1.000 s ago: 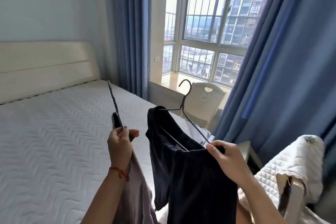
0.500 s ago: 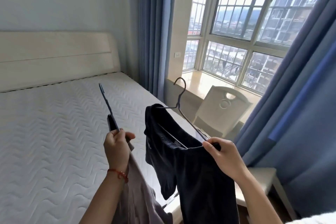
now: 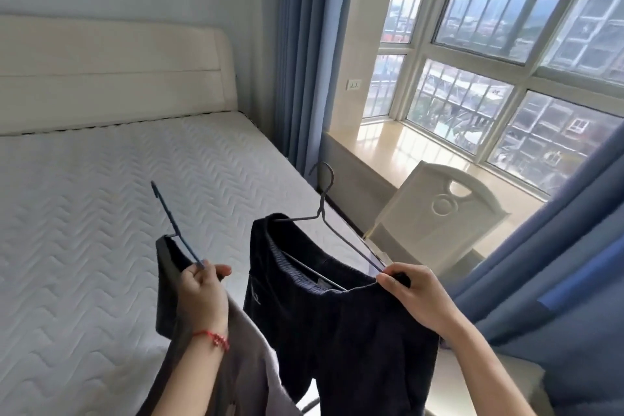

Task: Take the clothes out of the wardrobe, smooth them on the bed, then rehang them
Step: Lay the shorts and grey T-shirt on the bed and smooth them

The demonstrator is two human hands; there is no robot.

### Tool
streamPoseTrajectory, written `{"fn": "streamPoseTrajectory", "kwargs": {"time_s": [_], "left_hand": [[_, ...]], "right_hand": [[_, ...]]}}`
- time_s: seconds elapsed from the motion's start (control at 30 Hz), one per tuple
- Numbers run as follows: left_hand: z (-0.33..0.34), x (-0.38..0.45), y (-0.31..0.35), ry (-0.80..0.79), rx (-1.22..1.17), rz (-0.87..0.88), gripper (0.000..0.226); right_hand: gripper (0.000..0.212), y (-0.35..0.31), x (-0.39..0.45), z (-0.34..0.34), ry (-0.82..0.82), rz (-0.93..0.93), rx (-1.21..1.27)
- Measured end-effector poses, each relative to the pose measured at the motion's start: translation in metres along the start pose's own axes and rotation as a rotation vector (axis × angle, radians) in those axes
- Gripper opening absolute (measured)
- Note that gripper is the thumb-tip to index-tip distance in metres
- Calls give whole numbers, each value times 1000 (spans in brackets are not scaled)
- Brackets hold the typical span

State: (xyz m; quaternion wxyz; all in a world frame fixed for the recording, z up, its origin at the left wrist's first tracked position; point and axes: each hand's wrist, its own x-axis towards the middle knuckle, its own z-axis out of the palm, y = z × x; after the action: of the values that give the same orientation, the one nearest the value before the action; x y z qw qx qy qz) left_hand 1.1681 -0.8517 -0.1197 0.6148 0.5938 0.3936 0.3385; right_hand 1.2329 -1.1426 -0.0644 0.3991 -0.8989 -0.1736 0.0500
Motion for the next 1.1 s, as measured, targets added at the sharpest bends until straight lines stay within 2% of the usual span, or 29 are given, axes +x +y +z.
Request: {"fn": "streamPoseTrajectory", "kwargs": {"time_s": [0.17,0.43,0.63,0.77,1.1], "left_hand": [[36,15,-17,62,3,-4,31],[83,28,-41,319,42,-30,28],[105,25,-63,512,55,-104,24],[104,24,-78,544,66,-156,12],[69,63,-150,477,237,-385,20]], "right_hand": [[20,26,59,3,-110,-46,18],[18,70,161,0,-324,-200,29],[19,102,214,9,-490,-205,95],[20,110,230,24,-558,-192,145],[26,125,240,64,-559,-135,160]]}}
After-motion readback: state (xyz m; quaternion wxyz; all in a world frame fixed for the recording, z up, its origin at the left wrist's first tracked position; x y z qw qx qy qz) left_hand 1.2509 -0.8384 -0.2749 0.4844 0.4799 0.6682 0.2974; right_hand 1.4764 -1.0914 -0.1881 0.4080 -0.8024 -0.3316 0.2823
